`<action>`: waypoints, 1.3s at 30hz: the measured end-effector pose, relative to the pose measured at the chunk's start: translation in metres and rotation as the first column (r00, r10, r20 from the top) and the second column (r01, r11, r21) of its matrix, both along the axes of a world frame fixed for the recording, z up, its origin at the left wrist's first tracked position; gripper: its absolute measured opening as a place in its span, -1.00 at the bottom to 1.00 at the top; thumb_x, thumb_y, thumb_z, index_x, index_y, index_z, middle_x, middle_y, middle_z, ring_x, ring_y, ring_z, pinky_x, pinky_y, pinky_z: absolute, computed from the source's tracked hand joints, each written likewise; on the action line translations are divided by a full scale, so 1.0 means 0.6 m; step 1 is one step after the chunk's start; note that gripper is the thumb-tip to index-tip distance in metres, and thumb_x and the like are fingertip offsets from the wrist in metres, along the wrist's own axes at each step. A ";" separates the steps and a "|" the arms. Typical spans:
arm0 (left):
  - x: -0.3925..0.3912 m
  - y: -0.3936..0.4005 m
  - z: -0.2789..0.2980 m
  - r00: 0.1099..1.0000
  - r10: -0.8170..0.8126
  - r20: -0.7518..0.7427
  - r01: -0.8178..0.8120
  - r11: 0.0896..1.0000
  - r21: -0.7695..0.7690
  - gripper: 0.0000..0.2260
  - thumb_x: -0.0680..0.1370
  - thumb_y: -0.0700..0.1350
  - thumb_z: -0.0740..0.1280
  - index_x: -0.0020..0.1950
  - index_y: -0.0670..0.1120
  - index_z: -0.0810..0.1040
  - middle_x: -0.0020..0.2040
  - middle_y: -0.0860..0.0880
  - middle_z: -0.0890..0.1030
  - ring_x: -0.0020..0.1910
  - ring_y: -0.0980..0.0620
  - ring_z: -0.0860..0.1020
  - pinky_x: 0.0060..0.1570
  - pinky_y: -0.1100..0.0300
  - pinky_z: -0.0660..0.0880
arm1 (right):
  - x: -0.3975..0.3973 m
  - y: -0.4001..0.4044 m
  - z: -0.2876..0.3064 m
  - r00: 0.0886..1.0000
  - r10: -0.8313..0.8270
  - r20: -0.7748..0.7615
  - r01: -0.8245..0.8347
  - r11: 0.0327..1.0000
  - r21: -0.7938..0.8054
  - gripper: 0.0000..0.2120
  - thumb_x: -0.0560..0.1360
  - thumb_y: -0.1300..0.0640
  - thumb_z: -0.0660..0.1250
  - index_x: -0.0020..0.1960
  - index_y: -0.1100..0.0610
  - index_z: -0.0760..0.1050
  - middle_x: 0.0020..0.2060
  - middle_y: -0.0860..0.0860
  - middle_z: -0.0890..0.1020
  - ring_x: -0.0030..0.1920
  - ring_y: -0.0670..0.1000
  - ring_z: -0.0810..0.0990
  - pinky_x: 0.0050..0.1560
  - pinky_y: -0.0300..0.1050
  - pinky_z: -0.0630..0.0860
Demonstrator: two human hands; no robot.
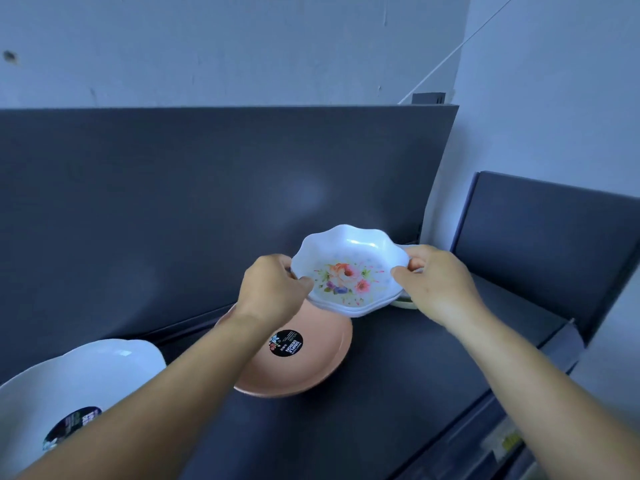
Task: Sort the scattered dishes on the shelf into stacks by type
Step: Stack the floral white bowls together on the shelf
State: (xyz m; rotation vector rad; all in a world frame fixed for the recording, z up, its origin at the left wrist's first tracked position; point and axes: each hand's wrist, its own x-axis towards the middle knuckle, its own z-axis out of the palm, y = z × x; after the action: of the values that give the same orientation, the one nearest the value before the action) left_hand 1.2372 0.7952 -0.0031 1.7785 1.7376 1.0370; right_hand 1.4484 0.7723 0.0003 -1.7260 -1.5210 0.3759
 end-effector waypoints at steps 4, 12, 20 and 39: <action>0.059 0.035 0.003 0.998 -0.024 0.057 0.024 1.000 -0.005 -0.81 0.42 -0.17 0.33 -0.10 -0.29 0.57 -0.29 -0.22 0.60 -0.42 -0.04 0.39 -0.42 0.20 0.33 | 0.056 0.031 -0.001 0.998 -0.062 0.020 0.062 0.998 0.022 -0.81 0.46 0.16 0.28 -0.10 0.31 0.50 -0.31 0.13 0.55 -0.35 0.07 0.39 -0.32 -0.11 0.32; 0.153 0.113 -0.003 0.996 -0.064 0.054 0.065 0.998 -0.015 -0.79 0.41 -0.17 0.35 -0.07 -0.30 0.60 -0.18 -0.21 0.68 -0.23 -0.19 0.62 -0.22 0.04 0.59 | 0.140 0.097 -0.002 0.995 -0.104 0.002 0.104 0.995 0.011 -0.79 0.45 0.22 0.25 -0.32 0.18 0.28 -0.46 0.02 0.28 -0.44 0.01 0.18 -0.42 -0.15 0.14; 0.199 0.159 -0.030 0.997 -0.065 -0.053 0.058 0.991 -0.118 -0.87 0.46 -0.16 0.35 -0.20 -0.18 0.44 -0.31 -0.08 0.46 -0.36 -0.04 0.38 -0.46 0.24 0.31 | 0.180 0.140 -0.033 0.992 -0.118 0.033 0.120 0.990 -0.072 -0.66 0.43 0.25 0.25 -0.39 0.10 0.14 -0.48 -0.01 0.24 -0.44 0.01 0.16 -0.42 -0.14 0.11; 0.212 0.168 -0.039 0.976 -0.121 -0.183 0.085 0.977 -0.194 -0.82 0.54 -0.11 0.28 -0.20 -0.16 0.38 -0.30 -0.03 0.43 -0.38 0.01 0.38 -0.44 0.24 0.30 | 0.196 0.149 -0.055 0.982 -0.117 0.149 0.148 0.965 -0.218 -0.78 0.54 0.14 0.14 0.02 0.24 0.49 -0.23 0.16 0.58 -0.32 0.07 0.39 -0.32 -0.12 0.32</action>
State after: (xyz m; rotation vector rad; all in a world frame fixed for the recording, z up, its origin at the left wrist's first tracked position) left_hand 1.3645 0.8960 -0.0267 1.8788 1.7681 0.6542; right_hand 1.5662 0.8617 -0.0327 -2.0591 -1.4919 0.3836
